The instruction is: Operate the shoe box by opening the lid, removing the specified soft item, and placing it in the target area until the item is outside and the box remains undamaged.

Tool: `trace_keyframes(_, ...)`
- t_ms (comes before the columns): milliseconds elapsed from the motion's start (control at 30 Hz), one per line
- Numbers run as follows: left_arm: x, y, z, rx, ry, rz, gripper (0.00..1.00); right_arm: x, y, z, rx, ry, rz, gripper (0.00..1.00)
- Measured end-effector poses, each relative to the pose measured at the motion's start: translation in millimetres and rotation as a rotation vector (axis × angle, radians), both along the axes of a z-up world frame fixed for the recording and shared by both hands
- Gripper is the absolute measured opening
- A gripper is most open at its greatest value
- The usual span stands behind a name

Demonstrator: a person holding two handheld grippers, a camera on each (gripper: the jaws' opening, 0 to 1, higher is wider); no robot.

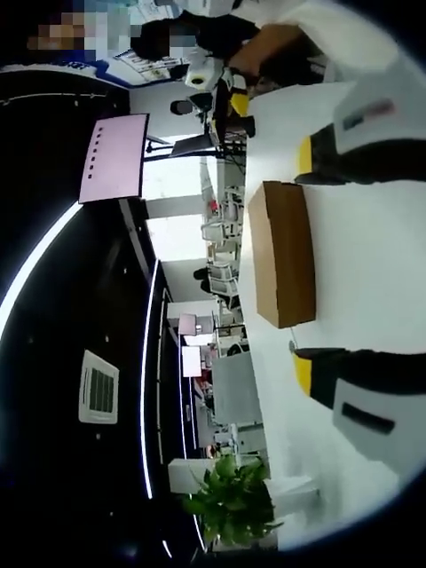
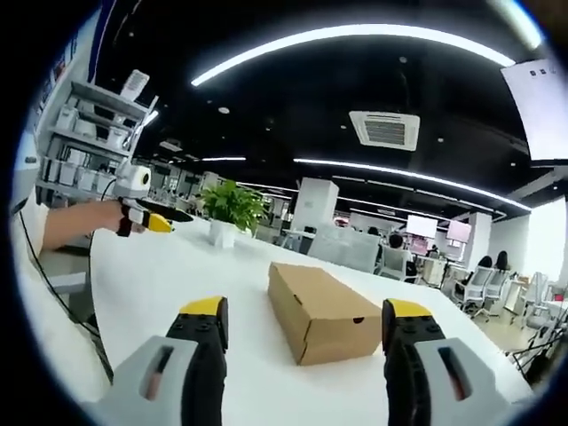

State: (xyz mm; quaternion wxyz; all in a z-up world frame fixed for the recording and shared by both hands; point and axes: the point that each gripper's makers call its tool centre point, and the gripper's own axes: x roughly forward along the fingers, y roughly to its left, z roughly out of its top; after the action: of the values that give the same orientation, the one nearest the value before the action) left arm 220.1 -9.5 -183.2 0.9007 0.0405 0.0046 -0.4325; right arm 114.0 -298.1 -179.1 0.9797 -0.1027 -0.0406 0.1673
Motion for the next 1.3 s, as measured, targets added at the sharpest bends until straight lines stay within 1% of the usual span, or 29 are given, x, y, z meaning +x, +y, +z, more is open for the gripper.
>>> trace_keyframes(67, 0.8, -1, -0.8, 0.002, 0.001, -0.007, 0.77, 0, 1, 1.1, 0.018, 0.0, 0.006, 0.73)
trace_keyframes(133, 4.1, 0, -3.0, 0.018, -0.002, -0.006, 0.77, 1, 2, 1.5, 0.018, 0.001, 0.006, 0.74)
trace_keyframes(200, 9.6, 3, -1.6, 0.028, -0.024, 0.001, 0.76, 4, 3, 2.9, 0.015, -0.001, 0.006, 0.74)
trace_keyframes(267, 16.1, 7, 1.7, 0.015, -0.035, 0.008, 0.74, 6, 4, 4.5, 0.018, 0.003, 0.002, 0.75)
trace_keyframes(300, 18.5, 8, 2.6, 0.0, -0.024, 0.009, 0.72, 7, 4, 5.6, 0.018, -0.001, 0.0, 0.76)
trace_keyframes(333, 18.7, 7, 2.2, -0.021, 0.006, -0.001, 0.66, 7, 5, 6.8, 0.019, -0.005, -0.002, 0.76)
trace_keyframes(367, 19.7, 6, 2.6, -0.056, 0.049, -0.008, 0.64, 7, 5, 8.2, 0.021, -0.008, -0.004, 0.76)
trace_keyframes(400, 21.4, 5, 5.0, -0.08, 0.053, -0.01, 0.64, 7, 5, 9.2, 0.025, -0.011, -0.004, 0.77)
trace_keyframes(433, 22.2, 4, 6.5, -0.082, 0.044, -0.025, 0.68, 8, 6, 9.8, 0.028, -0.014, -0.004, 0.77)
trace_keyframes(467, 21.8, 3, 6.2, -0.077, 0.048, -0.037, 0.71, 9, 7, 11.0, 0.028, -0.022, -0.001, 0.77)
trace_keyframes(533, 21.7, 1, 3.4, -0.052, 0.058, -0.047, 0.71, 10, 10, 11.3, 0.027, -0.022, 0.002, 0.77)
trace_keyframes(567, 23.3, 0, 2.3, -0.035, 0.051, -0.042, 0.72, 11, 11, 11.1, 0.026, -0.02, 0.003, 0.77)
trace_keyframes(633, 26.0, 1, 2.8, -0.025, 0.037, -0.033, 0.75, 12, 13, 11.2, 0.026, -0.021, 0.006, 0.77)
trace_keyframes(733, 27.6, 0, 4.1, -0.029, 0.036, -0.039, 0.75, 15, 13, 11.1, 0.031, -0.017, -0.001, 0.77)
trace_keyframes(867, 34.9, -2, 7.2, -0.028, 0.004, -0.049, 0.75, 18, 5, 12.2, 0.059, -0.014, -0.028, 0.79)
trace_keyframes(967, 44.8, -1, 10.1, -0.035, 0.015, -0.042, 0.75, 20, 1, 14.9, 0.078, -0.023, -0.037, 0.79)
trace_keyframes(1100, 52.4, 0, 16.2, -0.052, 0.009, -0.04, 0.75, 22, 0, 17.3, 0.079, -0.027, -0.04, 0.79)
trace_keyframes(1167, 55.4, -3, 15.7, -0.046, 0.007, -0.043, 0.74, 24, 1, 18.4, 0.074, -0.029, -0.039, 0.79)
trace_keyframes(1267, 59.1, -8, 10.1, -0.02, 0.016, -0.054, 0.74, 28, 3, 18.4, 0.065, -0.029, -0.039, 0.79)
trace_keyframes(1300, 59.4, -11, 6.6, -0.006, 0.022, -0.073, 0.74, 29, 3, 18.0, 0.062, -0.027, -0.042, 0.79)
